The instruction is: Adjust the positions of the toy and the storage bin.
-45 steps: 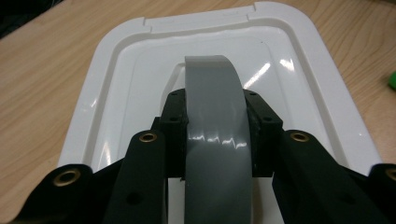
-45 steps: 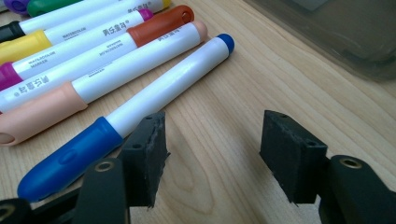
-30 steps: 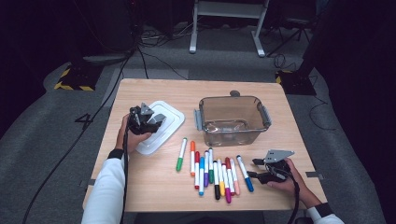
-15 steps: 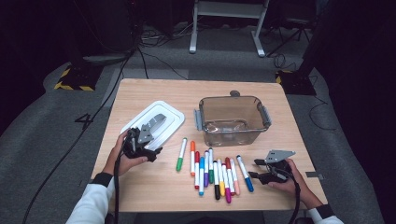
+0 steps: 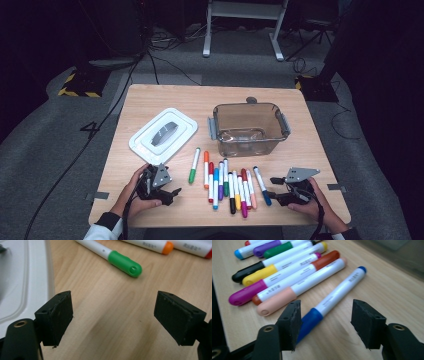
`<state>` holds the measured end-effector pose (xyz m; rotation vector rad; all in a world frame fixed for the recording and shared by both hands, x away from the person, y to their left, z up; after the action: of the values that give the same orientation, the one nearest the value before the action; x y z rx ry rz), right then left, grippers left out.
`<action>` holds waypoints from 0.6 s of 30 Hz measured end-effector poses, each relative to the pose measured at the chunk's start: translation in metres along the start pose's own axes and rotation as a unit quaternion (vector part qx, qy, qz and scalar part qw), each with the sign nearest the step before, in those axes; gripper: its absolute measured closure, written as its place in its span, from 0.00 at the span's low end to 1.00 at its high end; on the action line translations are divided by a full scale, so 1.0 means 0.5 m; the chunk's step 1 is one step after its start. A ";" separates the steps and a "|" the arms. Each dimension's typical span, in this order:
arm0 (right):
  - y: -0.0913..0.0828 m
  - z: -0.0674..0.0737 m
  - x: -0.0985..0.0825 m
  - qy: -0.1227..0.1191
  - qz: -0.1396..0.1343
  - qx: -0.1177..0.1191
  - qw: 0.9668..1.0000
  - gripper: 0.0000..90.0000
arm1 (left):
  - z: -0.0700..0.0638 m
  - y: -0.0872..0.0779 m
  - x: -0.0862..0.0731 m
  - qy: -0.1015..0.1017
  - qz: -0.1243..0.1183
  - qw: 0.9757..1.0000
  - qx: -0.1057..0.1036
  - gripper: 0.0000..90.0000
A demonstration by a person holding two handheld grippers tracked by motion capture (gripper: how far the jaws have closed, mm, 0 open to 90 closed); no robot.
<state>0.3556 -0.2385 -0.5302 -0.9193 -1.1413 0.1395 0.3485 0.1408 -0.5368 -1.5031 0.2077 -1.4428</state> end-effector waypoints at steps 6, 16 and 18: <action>0.012 0.008 -0.006 -0.006 0.019 0.002 1.000 0.44 | -0.005 0.019 -0.012 -0.013 0.013 1.000 -0.011 0.18; 0.009 -0.036 -0.022 0.003 0.031 -0.045 0.999 0.59 | 0.006 0.031 -0.023 -0.078 -0.008 0.996 -0.043 0.16; 0.005 -0.044 -0.023 0.008 0.029 -0.047 0.998 0.67 | 0.006 0.031 -0.024 -0.078 -0.007 0.996 -0.043 0.16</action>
<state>0.3693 -0.2554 -0.5424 -1.0361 -1.1141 0.1253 0.3554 0.1431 -0.5553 -1.6829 0.1663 -1.3342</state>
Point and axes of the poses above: each handheld gripper's, and its own axes: y roughly forward along the jaws, x roughly out of its top, z roughly to its left, the point moved 7 cm from there along y, roughly forward along the jaws, and after that the axes turned 5 degrees about y, right-handed, at the moved point
